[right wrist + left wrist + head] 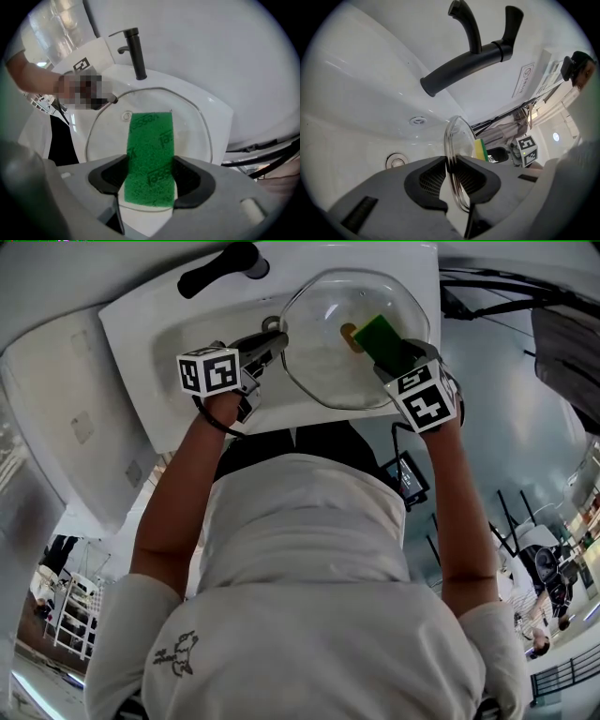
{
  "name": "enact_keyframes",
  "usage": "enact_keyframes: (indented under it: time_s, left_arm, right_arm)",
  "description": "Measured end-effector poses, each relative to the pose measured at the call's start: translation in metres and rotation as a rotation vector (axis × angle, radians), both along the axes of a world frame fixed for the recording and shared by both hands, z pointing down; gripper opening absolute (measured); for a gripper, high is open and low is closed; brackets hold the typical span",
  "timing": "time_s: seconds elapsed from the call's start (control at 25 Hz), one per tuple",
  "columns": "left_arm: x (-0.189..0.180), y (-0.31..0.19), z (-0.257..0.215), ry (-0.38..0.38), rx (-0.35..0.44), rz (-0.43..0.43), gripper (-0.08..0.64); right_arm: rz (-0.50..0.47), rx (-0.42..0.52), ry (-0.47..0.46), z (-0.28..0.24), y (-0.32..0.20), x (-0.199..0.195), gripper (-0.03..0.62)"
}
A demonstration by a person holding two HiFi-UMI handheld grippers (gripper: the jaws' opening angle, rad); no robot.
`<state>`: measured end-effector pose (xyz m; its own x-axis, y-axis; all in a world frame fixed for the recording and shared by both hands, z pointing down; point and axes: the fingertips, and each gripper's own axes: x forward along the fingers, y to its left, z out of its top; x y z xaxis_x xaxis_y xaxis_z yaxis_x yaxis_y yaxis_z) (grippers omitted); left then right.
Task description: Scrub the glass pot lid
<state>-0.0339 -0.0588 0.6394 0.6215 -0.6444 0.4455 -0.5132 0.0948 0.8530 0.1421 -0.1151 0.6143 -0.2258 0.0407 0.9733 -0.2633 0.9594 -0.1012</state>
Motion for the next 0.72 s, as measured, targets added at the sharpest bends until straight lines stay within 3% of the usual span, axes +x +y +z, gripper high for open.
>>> enact_keyframes:
  time_s: [0.16,0.32,0.48,0.72]
  left_arm:
    - [0.001,0.000,-0.001,-0.049,0.029,0.033,0.081]
    - [0.003,-0.001,-0.005,-0.088,0.062,0.065,0.117]
    - [-0.001,0.003,-0.009,-0.123,0.068,0.060,0.219]
    - [-0.008,0.022,-0.032,-0.162,0.111,0.102,0.227]
  right_arm:
    - [0.046,0.034,-0.091,-0.014,0.000,-0.015,0.295]
    - [0.048,0.050,-0.114,-0.020,0.009,-0.020,0.295]
    - [0.081,0.084,-0.144,-0.031,0.016,-0.024,0.295]
    - [0.138,0.130,-0.210,-0.053,0.040,-0.035,0.295]
